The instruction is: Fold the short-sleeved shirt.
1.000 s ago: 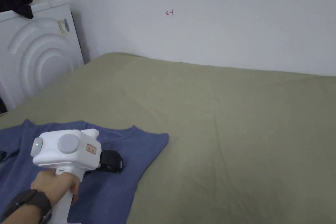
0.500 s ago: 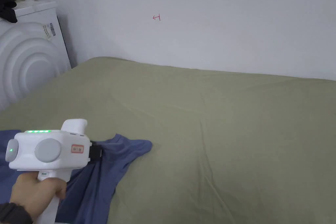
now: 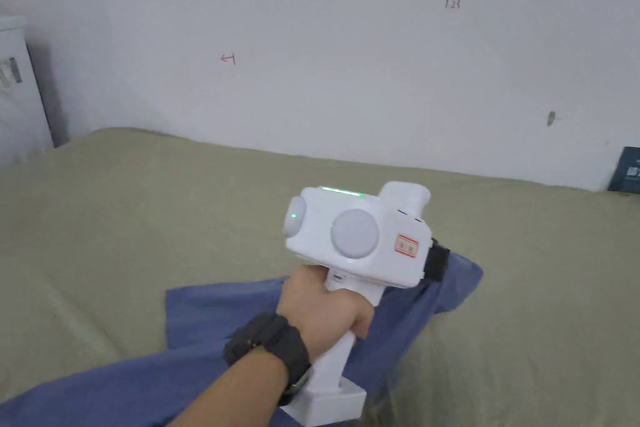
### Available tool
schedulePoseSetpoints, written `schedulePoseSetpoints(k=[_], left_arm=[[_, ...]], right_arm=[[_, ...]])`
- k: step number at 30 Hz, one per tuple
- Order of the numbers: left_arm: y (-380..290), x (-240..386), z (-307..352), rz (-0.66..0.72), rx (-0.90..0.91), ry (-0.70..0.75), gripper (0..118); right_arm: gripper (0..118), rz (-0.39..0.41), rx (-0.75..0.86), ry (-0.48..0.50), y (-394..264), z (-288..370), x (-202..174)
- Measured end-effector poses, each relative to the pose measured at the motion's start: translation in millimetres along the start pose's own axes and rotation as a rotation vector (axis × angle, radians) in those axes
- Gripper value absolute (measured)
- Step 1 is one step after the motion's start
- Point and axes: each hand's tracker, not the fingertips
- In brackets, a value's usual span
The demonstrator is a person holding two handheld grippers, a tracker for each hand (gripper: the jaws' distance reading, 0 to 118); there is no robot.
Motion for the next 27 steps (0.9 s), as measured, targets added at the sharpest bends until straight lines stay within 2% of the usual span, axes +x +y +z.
schedulePoseSetpoints(k=[3,7,11,12,13,14,15,19,23,26,27], left_arm=[[-5.5,71.8,-39.2,-0.093,-0.040,-0.140,3],[-26.3,141.6,-80.4,-0.144,-0.103,-0.272,3],[-55.5,173.0,-112.8,-0.195,-0.198,-0.212,3],[-62.7,174.3,-118.6,-0.206,-0.208,-0.192,9],[-68.0,174.1,-120.8,-0.199,-0.210,-0.192,30],[-72.6,170.7,-122.2,-0.173,-0.214,-0.196,73],[-77.1,165.7,-122.9,-0.125,-0.219,-0.190,104],[-79.9,141.4,-90.1,0.032,-0.198,-0.214,102],[-86.3,118.6,6.2,-0.015,-0.073,-0.074,99],[-106.3,102.2,105.6,-0.024,0.131,0.151,73],[-117.7,99.0,137.5,-0.021,0.186,0.236,53]], right_arm=[[2,-0.005,0.027,-0.053,5.5,19.8,17.7],[2,-0.011,0.036,-0.096,5.5,31.3,33.3],[2,-0.041,0.030,-0.109,-1.2,37.0,42.6],[2,-0.043,0.025,-0.112,-3.3,37.6,43.0],[2,-0.042,0.021,-0.116,-4.9,38.1,43.2],[3,-0.040,0.020,-0.117,-6.6,38.4,43.4],[3,-0.037,0.020,-0.115,-8.1,38.3,43.6],[3,-0.039,0.019,-0.105,-11.5,36.5,43.6],[3,-0.039,0.008,-0.121,-11.9,27.1,46.1],[3,-0.054,0.017,-0.133,-9.7,21.6,49.3],[3,-0.059,0.019,-0.138,-8.5,19.5,49.8]])
